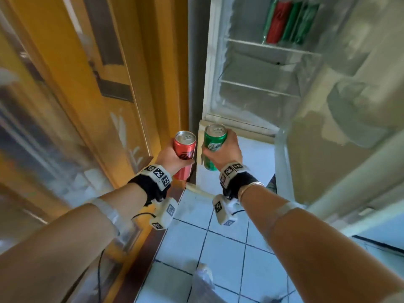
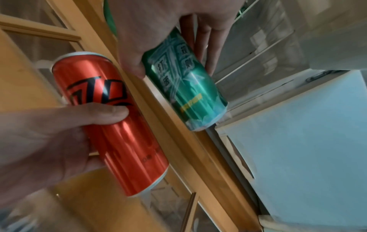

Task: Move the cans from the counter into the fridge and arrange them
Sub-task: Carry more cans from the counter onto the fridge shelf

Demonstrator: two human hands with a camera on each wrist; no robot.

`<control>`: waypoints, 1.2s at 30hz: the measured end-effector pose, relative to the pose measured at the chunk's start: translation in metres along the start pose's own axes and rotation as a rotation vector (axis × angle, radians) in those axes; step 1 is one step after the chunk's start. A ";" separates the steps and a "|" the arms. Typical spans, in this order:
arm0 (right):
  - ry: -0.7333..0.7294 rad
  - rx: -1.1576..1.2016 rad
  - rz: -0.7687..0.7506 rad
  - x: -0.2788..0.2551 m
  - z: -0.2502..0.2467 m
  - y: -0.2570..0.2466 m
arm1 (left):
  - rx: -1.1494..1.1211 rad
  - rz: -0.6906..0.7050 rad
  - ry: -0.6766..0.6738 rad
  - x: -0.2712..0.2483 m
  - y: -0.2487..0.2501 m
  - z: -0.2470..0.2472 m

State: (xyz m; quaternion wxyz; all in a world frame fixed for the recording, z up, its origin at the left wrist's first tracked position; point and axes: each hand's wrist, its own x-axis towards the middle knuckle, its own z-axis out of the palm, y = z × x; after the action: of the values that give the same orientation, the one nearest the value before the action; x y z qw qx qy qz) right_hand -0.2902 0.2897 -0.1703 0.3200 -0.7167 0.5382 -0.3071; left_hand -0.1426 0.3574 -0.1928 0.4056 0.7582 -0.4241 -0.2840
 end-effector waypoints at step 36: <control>0.673 0.032 0.047 0.499 -0.176 -0.033 | -0.056 0.421 -0.407 0.476 0.251 0.113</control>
State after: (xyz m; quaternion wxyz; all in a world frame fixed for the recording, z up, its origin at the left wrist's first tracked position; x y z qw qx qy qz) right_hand -0.2932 -0.2086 0.0102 0.1425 -0.5574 0.6252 -0.5274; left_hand -0.1060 -0.1789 -0.0766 0.3829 0.5697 -0.6367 -0.3513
